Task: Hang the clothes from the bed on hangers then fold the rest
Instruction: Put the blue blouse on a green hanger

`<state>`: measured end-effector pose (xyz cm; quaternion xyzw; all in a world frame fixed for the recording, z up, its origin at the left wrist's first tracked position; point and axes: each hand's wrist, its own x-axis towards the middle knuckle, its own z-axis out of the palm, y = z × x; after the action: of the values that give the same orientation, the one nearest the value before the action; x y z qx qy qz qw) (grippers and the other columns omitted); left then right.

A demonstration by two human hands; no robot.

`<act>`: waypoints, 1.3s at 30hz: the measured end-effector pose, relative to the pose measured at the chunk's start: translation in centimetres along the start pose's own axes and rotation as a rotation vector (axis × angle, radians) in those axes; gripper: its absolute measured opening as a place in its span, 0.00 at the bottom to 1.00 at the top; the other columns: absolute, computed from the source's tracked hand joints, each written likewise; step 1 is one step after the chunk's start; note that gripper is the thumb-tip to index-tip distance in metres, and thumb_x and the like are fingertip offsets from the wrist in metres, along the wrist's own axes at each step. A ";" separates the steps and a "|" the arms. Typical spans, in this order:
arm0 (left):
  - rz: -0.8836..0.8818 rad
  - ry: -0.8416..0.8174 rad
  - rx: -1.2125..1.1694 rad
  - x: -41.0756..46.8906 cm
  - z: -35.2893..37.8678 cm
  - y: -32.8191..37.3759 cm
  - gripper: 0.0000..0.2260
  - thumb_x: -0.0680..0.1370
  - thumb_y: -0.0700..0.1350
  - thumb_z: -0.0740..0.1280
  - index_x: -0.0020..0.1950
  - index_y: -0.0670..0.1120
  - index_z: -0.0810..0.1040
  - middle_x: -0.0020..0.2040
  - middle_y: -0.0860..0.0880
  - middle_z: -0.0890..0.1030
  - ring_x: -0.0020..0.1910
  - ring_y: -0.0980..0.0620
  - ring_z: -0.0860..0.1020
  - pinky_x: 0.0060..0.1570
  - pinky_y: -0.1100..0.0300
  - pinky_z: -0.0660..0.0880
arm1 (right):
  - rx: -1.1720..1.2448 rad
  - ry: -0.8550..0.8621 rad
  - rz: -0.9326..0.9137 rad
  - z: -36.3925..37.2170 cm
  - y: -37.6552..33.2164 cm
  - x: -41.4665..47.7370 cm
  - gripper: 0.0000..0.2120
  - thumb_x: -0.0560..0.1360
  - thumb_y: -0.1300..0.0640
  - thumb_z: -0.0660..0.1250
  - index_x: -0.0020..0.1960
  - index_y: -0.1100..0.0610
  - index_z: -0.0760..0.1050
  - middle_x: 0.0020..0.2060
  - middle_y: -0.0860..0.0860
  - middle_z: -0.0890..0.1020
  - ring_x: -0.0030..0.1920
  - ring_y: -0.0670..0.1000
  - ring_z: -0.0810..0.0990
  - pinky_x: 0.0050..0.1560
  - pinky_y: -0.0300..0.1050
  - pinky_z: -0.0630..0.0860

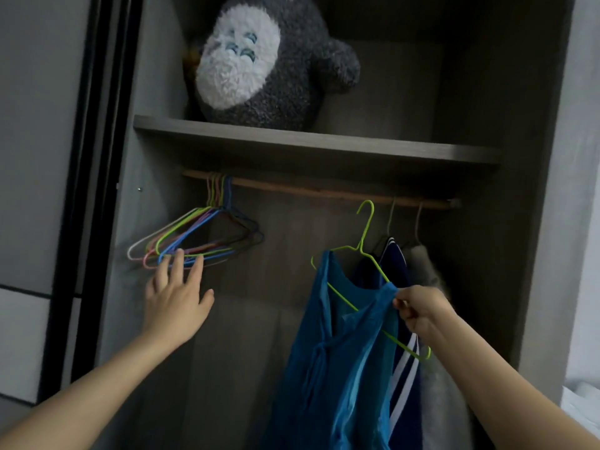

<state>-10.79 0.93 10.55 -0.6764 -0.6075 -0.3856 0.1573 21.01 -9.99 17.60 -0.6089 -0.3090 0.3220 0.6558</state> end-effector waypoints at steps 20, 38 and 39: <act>-0.055 0.090 -0.126 16.7 6.6 -7.3 0.32 0.73 0.52 0.69 0.73 0.43 0.64 0.75 0.37 0.56 0.74 0.35 0.50 0.67 0.36 0.54 | -0.130 0.466 -0.179 10.8 -7.7 8.8 0.05 0.78 0.69 0.54 0.50 0.63 0.67 0.38 0.59 0.72 0.28 0.49 0.66 0.15 0.34 0.60; 0.196 -0.035 -0.261 15.2 10.0 -11.0 0.25 0.63 0.25 0.67 0.61 0.34 0.76 0.59 0.35 0.77 0.40 0.31 0.77 0.40 0.41 0.76 | -0.928 0.497 -0.218 13.4 -2.9 8.3 0.13 0.78 0.63 0.57 0.61 0.67 0.71 0.48 0.62 0.75 0.49 0.58 0.75 0.40 0.46 0.74; 0.210 -0.021 -0.286 15.0 10.0 -10.9 0.27 0.61 0.24 0.67 0.60 0.33 0.77 0.57 0.34 0.78 0.37 0.31 0.77 0.38 0.42 0.76 | -1.158 0.545 -0.253 13.8 -2.7 7.7 0.13 0.78 0.61 0.58 0.60 0.64 0.71 0.54 0.61 0.73 0.56 0.60 0.72 0.49 0.49 0.72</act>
<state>-18.30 20.58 11.87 -0.7557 -0.4739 -0.4425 0.0927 14.74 4.27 21.29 -0.8826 -0.3243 -0.1421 0.3091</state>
